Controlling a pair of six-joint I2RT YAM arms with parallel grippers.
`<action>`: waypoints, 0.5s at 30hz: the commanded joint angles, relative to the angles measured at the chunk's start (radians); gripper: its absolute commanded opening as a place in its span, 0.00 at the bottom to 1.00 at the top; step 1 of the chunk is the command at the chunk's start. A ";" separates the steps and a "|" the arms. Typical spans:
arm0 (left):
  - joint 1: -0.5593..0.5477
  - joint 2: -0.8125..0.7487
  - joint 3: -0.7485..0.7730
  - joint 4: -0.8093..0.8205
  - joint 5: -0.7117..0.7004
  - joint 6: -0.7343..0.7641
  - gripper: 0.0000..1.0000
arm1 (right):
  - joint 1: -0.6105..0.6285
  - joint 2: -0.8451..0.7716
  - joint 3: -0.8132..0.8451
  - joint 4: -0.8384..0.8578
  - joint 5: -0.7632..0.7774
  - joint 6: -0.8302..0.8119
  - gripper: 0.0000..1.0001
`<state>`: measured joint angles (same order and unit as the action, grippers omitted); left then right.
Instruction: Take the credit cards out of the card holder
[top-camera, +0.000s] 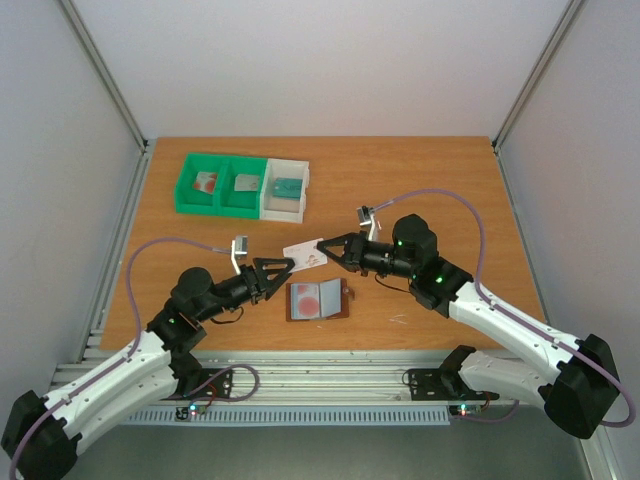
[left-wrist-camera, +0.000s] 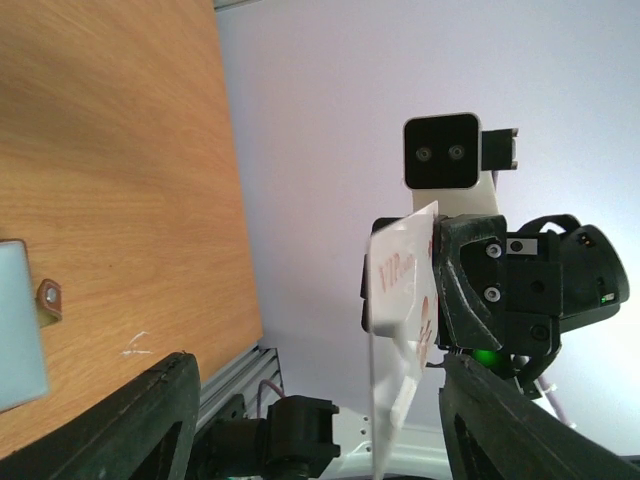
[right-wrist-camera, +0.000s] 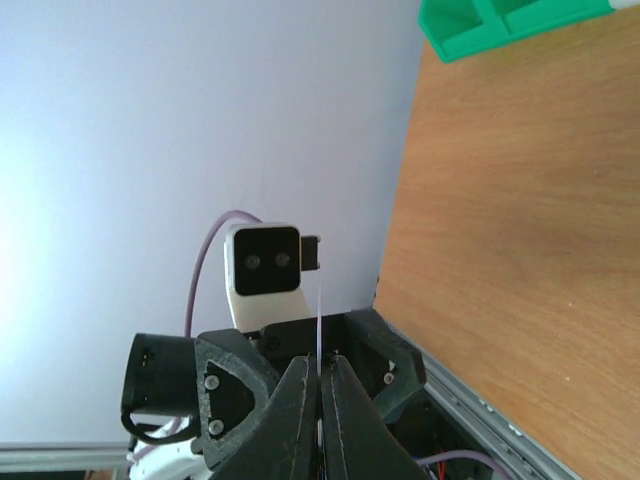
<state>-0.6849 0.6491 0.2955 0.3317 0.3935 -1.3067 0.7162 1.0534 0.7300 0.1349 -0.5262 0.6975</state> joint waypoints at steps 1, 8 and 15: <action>-0.001 0.002 -0.004 0.125 -0.019 -0.028 0.66 | -0.002 -0.030 -0.021 0.015 0.080 0.050 0.01; -0.002 0.021 0.012 0.148 -0.034 -0.044 0.58 | -0.002 -0.062 -0.037 -0.001 0.125 0.069 0.01; -0.002 0.094 0.011 0.233 -0.015 -0.077 0.46 | -0.002 -0.082 -0.018 -0.062 0.151 0.065 0.01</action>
<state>-0.6849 0.7136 0.2951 0.4355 0.3790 -1.3674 0.7162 0.9947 0.6964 0.1032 -0.4145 0.7555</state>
